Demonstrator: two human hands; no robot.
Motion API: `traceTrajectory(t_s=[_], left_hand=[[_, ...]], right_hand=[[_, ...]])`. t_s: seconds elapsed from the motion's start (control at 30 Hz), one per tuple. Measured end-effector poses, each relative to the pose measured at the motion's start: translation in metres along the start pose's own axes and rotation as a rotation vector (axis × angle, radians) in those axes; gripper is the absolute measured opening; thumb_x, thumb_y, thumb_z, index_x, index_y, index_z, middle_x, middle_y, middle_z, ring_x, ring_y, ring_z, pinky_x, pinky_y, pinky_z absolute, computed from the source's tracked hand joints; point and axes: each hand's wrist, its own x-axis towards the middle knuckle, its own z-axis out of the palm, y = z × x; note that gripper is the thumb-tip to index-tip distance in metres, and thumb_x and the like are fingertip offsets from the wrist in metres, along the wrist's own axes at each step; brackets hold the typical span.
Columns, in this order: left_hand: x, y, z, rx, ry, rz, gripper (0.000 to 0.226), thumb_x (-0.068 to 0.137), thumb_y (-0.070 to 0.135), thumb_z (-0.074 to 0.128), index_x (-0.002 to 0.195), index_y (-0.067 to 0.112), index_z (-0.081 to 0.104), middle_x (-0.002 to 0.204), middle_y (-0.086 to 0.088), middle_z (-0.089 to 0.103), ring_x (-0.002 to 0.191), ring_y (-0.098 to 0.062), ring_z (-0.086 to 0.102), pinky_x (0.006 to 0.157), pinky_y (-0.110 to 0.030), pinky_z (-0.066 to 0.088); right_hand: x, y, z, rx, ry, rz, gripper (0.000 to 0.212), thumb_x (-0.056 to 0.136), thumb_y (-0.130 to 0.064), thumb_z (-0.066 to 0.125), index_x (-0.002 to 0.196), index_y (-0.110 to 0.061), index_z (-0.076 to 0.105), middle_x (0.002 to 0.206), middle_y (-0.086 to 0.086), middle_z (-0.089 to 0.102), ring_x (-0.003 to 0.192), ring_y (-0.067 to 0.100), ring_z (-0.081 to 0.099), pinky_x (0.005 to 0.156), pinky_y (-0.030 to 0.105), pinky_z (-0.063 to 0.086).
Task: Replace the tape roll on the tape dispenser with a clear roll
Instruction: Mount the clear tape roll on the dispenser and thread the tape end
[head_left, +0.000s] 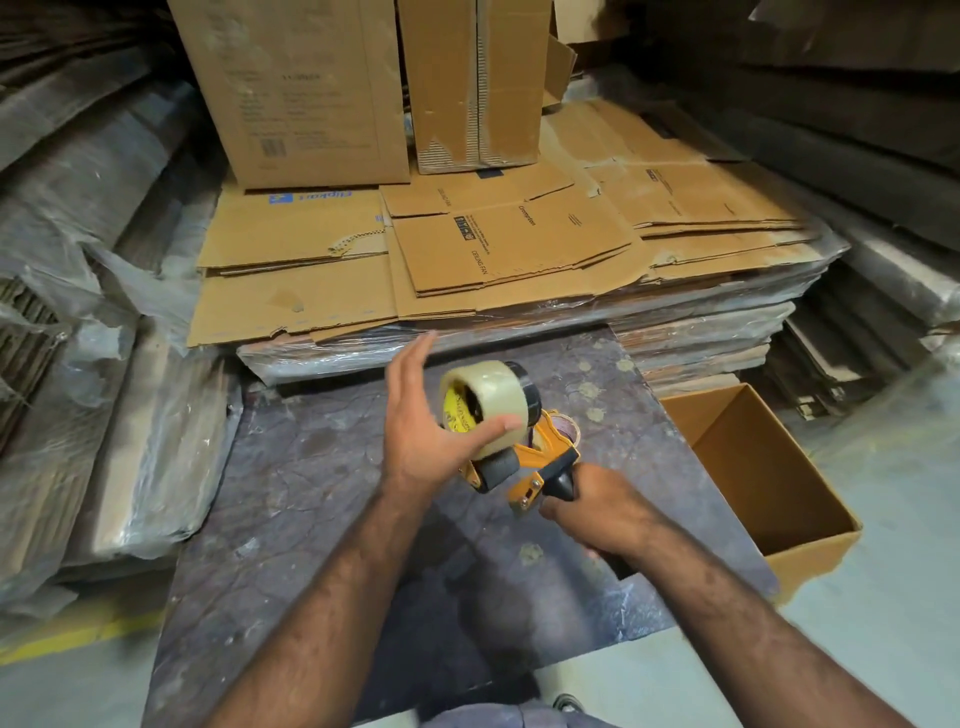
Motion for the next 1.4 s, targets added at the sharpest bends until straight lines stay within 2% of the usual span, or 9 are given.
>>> traceTrajectory(t_s=[0.13, 0.23, 0.33, 0.57, 0.77, 0.87, 1.0, 1.17, 1.4], left_hand=[[-0.025, 0.003, 0.018, -0.013, -0.057, -0.09, 0.124, 0.053, 0.065, 0.092, 0.156, 0.029, 0.031, 0.154, 0.01, 0.038, 0.142, -0.005, 0.039, 0.117, -0.036, 0.04], [-0.026, 0.013, 0.016, 0.037, -0.037, -0.106, 0.122, 0.057, 0.063, 0.091, 0.157, 0.028, 0.032, 0.155, 0.01, 0.045, 0.138, 0.002, 0.038, 0.114, -0.025, 0.036], [-0.013, 0.02, 0.006, 0.114, -0.169, -0.092, 0.125, 0.056, 0.062, 0.092, 0.159, 0.03, 0.029, 0.158, 0.01, 0.044, 0.146, -0.008, 0.036, 0.12, -0.036, 0.035], [-0.001, 0.04, 0.005, 0.358, -0.312, -0.086, 0.124, 0.06, 0.067, 0.085, 0.161, 0.034, 0.021, 0.157, 0.001, 0.047, 0.158, -0.032, 0.003, 0.117, -0.051, 0.031], [-0.007, 0.015, 0.002, 0.228, -0.216, -0.012, 0.111, 0.046, 0.072, 0.088, 0.138, 0.035, 0.039, 0.131, 0.01, 0.06, 0.132, -0.024, 0.051, 0.11, -0.048, 0.044], [0.007, 0.018, -0.009, 0.242, -0.355, 0.114, 0.129, 0.043, 0.064, 0.094, 0.151, 0.032, 0.031, 0.148, 0.01, 0.043, 0.14, -0.015, 0.042, 0.113, -0.034, 0.037], [0.026, 0.019, -0.012, 0.421, -0.512, 0.406, 0.119, 0.053, 0.058, 0.094, 0.153, 0.03, 0.036, 0.153, 0.005, 0.039, 0.143, -0.015, 0.038, 0.117, -0.043, 0.039], [0.034, 0.015, -0.011, 0.546, -0.594, 0.489, 0.108, 0.056, 0.062, 0.089, 0.149, 0.029, 0.044, 0.139, 0.004, 0.047, 0.128, -0.017, 0.048, 0.104, -0.042, 0.049], [0.03, 0.018, 0.004, 0.75, -0.564, 0.769, 0.093, 0.06, 0.081, 0.074, 0.128, 0.02, 0.059, 0.121, 0.001, 0.062, 0.107, -0.022, 0.06, 0.086, -0.038, 0.052]], right_hand=[[-0.001, -0.001, 0.012, 0.526, -0.176, 0.086, 0.005, 0.092, -0.009, 0.062, 0.087, -0.008, 0.06, 0.056, 0.004, 0.055, 0.04, 0.014, 0.048, 0.041, 0.024, 0.043], [-0.002, 0.0, 0.015, 0.58, -0.215, 0.052, 0.007, 0.088, -0.004, 0.066, 0.083, -0.008, 0.063, 0.055, 0.005, 0.052, 0.041, 0.015, 0.046, 0.041, 0.026, 0.043], [0.0, 0.002, 0.015, 0.574, -0.197, 0.059, 0.014, 0.083, -0.002, 0.071, 0.079, -0.007, 0.06, 0.054, 0.006, 0.051, 0.04, 0.016, 0.045, 0.04, 0.026, 0.042], [-0.001, 0.004, 0.02, 0.317, -0.108, 0.052, 0.012, 0.082, -0.006, 0.067, 0.077, -0.008, 0.056, 0.046, 0.006, 0.054, 0.034, 0.018, 0.05, 0.043, 0.025, 0.044], [-0.002, 0.007, 0.003, 0.037, -0.025, 0.002, 0.011, 0.08, -0.019, 0.069, 0.076, -0.011, 0.064, 0.058, 0.006, 0.068, 0.049, 0.02, 0.064, 0.05, 0.023, 0.048], [-0.001, 0.002, -0.008, -0.18, 0.052, -0.023, 0.02, 0.08, -0.024, 0.072, 0.076, -0.022, 0.052, 0.081, 0.004, 0.066, 0.081, 0.029, 0.072, 0.063, 0.03, 0.054], [0.0, 0.0, -0.01, -0.294, 0.106, -0.001, 0.017, 0.078, -0.03, 0.068, 0.086, -0.02, 0.057, 0.097, 0.011, 0.07, 0.098, 0.036, 0.068, 0.074, 0.037, 0.057], [-0.002, 0.004, -0.014, -0.454, 0.175, 0.031, 0.028, 0.084, -0.027, 0.07, 0.11, -0.017, 0.064, 0.098, 0.008, 0.07, 0.086, 0.029, 0.067, 0.072, 0.035, 0.055], [-0.006, 0.001, -0.014, -0.55, 0.185, 0.02, 0.026, 0.086, -0.023, 0.069, 0.112, -0.018, 0.066, 0.095, 0.006, 0.07, 0.087, 0.028, 0.07, 0.075, 0.036, 0.059]])
